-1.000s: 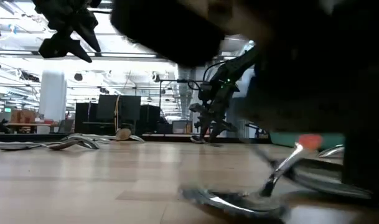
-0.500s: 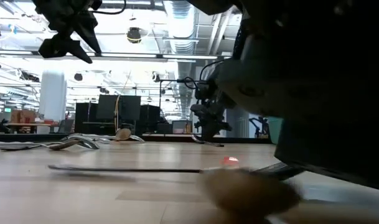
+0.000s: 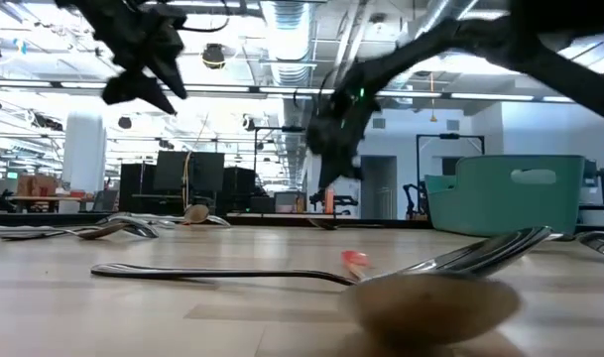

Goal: Sort silverware by color (type)
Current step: Put the black spoon into the left transparent bin

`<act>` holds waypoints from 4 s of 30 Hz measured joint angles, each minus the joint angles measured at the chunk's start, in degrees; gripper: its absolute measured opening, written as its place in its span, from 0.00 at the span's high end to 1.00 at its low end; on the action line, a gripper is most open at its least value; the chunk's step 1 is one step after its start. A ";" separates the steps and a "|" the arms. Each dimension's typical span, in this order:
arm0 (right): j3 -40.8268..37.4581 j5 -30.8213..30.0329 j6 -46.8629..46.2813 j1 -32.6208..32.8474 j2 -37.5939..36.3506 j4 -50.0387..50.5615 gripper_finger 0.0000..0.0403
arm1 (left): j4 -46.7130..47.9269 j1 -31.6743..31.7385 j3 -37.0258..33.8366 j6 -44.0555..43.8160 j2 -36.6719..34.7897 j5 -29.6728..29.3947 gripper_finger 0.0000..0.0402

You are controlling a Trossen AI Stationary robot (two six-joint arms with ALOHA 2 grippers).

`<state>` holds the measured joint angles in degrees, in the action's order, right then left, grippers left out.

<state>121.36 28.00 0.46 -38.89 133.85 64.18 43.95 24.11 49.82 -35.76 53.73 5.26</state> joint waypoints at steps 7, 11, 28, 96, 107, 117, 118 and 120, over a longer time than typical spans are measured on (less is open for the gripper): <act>-5.32 2.78 9.86 -0.33 -9.47 9.66 0.98 | -20.22 7.08 0.00 10.42 13.73 9.31 0.61; -13.28 3.18 9.30 -1.24 -18.23 6.22 0.98 | -33.41 9.49 0.00 11.80 22.65 10.23 0.61; -47.88 -9.02 -20.30 2.53 -46.84 -16.79 0.95 | -44.12 10.17 14.76 19.04 51.41 8.45 0.61; -47.95 -16.80 -29.05 12.39 -47.99 -20.16 0.57 | -6.50 13.24 38.43 39.63 63.47 17.94 1.00; -47.95 -14.15 -20.98 14.09 -47.94 -36.58 0.57 | 0.23 6.73 38.51 50.97 44.93 13.50 1.00; -47.93 -6.87 -17.52 17.96 -47.94 -37.86 0.57 | 2.27 3.18 38.51 46.75 34.89 5.65 1.00; -47.93 -6.86 -17.05 18.33 -47.94 -37.82 0.57 | 2.23 2.92 38.51 46.00 34.25 5.61 1.00; -47.93 -6.88 -16.89 18.92 -47.92 -37.87 0.58 | 2.37 2.47 38.51 44.74 33.05 5.54 1.00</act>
<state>73.43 21.12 -16.43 -19.97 85.93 26.31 46.32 26.58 88.33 8.98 86.78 10.81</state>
